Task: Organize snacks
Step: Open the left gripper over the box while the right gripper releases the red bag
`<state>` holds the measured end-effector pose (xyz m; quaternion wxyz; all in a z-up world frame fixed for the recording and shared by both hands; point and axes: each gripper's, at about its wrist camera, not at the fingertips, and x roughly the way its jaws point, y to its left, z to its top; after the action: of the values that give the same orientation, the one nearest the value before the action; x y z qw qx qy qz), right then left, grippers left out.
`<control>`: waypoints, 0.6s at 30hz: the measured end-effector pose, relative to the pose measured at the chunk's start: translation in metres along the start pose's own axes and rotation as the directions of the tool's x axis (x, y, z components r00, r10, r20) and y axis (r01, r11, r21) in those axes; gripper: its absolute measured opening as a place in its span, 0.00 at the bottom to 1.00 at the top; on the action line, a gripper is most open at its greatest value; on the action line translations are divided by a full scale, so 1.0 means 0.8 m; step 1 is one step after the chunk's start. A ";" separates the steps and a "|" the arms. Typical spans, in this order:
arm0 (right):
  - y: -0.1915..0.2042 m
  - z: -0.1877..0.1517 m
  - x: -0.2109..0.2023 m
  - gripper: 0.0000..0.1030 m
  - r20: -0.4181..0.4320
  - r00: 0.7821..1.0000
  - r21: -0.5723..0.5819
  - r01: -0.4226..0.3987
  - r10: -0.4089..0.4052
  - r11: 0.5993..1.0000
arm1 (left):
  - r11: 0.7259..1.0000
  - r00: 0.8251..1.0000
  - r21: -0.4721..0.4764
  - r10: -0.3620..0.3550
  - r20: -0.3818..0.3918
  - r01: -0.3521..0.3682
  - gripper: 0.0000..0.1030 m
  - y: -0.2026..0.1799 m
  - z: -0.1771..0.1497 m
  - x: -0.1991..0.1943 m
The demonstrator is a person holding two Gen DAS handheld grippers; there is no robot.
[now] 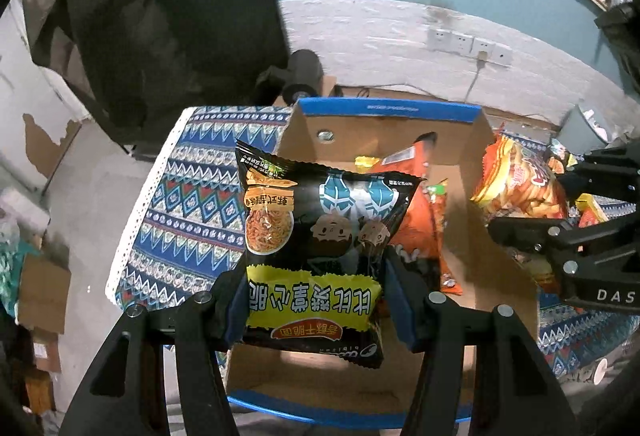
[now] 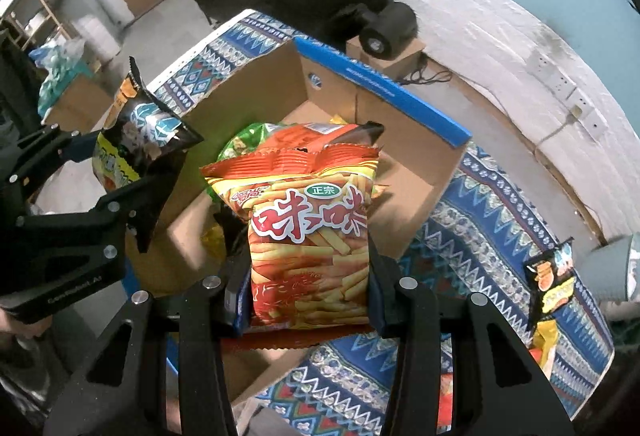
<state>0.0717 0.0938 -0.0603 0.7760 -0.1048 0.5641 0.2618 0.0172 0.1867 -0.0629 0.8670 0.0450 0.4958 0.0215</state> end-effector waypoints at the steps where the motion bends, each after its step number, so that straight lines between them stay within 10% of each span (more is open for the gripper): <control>1: 0.001 0.000 0.002 0.43 -0.004 1.000 0.000 -0.004 0.004 1.000 | 1.000 1.000 0.000 0.006 -0.006 -0.006 0.59 0.001 0.000 0.002; 18: -0.024 -0.025 -0.028 0.61 0.041 0.999 0.022 0.032 -0.033 0.999 | 0.997 1.000 0.082 0.000 0.029 -0.002 0.75 -0.038 0.003 -0.017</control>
<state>0.0599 0.0620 -0.0486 0.7927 -0.1002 0.5491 0.2451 0.0122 0.1549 -0.0534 0.8715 0.0812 0.4836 0.0009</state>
